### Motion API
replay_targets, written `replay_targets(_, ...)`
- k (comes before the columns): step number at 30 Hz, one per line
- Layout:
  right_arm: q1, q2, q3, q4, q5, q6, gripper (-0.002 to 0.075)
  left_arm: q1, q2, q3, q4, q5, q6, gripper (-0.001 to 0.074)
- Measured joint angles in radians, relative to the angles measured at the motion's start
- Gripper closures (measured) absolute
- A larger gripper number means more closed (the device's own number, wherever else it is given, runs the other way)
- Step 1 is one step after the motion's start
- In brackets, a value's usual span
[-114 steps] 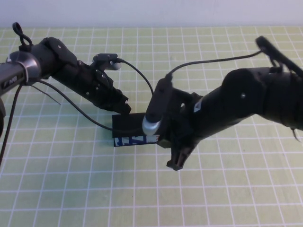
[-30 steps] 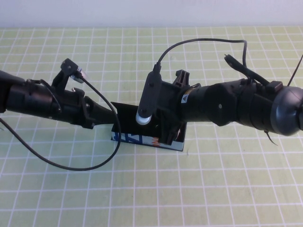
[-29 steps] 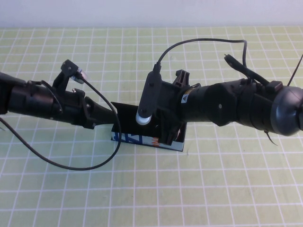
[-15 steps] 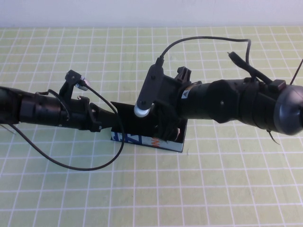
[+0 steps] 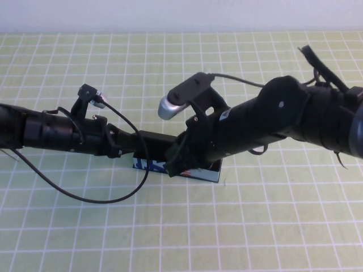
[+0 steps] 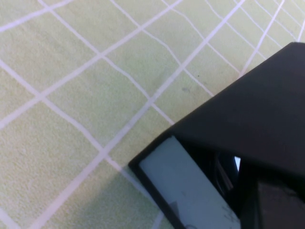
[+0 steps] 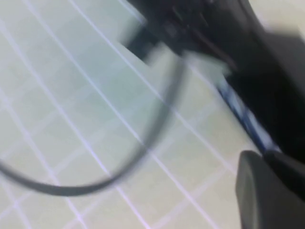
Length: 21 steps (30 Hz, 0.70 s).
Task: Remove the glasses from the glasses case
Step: Pick up the glasses from the glasses case
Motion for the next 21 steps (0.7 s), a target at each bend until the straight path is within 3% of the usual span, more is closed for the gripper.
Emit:
replay_targets(3,0.000,0.044,0.000,-0.147,-0.004,0.213,0.0738,0.000,0.000,0.000,0.000,0.000,-0.004,0.0739)
replay_targets(8,-0.005,0.092,0.000,-0.347,-0.074,0.426,0.0741,0.000,0.001,0.000,0.005,0.004,-0.008,0.0739)
replay_targets(15,-0.071,0.122,-0.060,-0.364,-0.126,0.473,0.0742,0.000,0.001,0.000,0.036,0.018,-0.019,0.0739)
replay_targets(21,-0.101,0.216,-0.214,-0.344,-0.053,0.477,0.0742,0.000,0.001,0.000,0.046,0.023,-0.019,0.0739)
